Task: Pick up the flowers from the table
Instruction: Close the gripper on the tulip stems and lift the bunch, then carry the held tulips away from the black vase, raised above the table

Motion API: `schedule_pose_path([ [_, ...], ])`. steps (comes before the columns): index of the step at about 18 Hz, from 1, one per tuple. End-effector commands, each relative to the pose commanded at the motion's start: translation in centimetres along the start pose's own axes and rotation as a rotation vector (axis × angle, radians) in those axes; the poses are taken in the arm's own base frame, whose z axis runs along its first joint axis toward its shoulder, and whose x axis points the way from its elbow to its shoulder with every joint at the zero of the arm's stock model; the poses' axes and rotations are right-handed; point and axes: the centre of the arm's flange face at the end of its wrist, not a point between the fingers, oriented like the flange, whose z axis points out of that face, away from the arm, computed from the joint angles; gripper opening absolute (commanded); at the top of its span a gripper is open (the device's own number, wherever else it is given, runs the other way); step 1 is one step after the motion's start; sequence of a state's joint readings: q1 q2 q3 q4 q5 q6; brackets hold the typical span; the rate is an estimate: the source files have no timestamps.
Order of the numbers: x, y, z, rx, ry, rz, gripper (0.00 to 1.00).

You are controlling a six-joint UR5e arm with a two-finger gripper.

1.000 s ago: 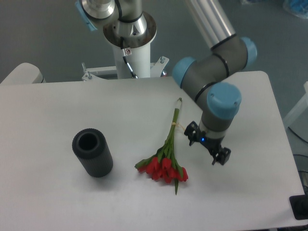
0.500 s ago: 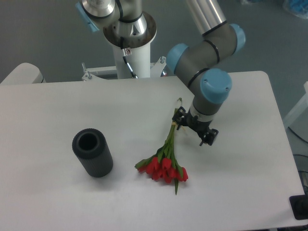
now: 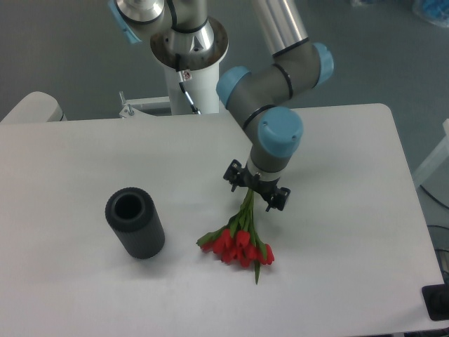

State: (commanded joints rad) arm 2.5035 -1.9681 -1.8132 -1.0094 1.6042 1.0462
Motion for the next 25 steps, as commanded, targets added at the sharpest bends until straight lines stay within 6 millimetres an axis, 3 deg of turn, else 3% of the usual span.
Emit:
schedule_pose_path([
  [4, 0.4, -0.6, 1.0, -0.042, -0.004, 0.015, 1.00],
  [7, 0.8, -1.2, 1.6, -0.048, 0.002, -0.002, 0.90],
  [9, 1.0, -1.6, 2.3, -0.054, 0.009, -0.018, 0.65],
  [16, 1.0, -2.3, 2.0, -0.049, -0.003, -0.029, 0.10],
  [25, -1.0, -3.1, -0.6, -0.012, -0.053, -0.029, 0.00],
])
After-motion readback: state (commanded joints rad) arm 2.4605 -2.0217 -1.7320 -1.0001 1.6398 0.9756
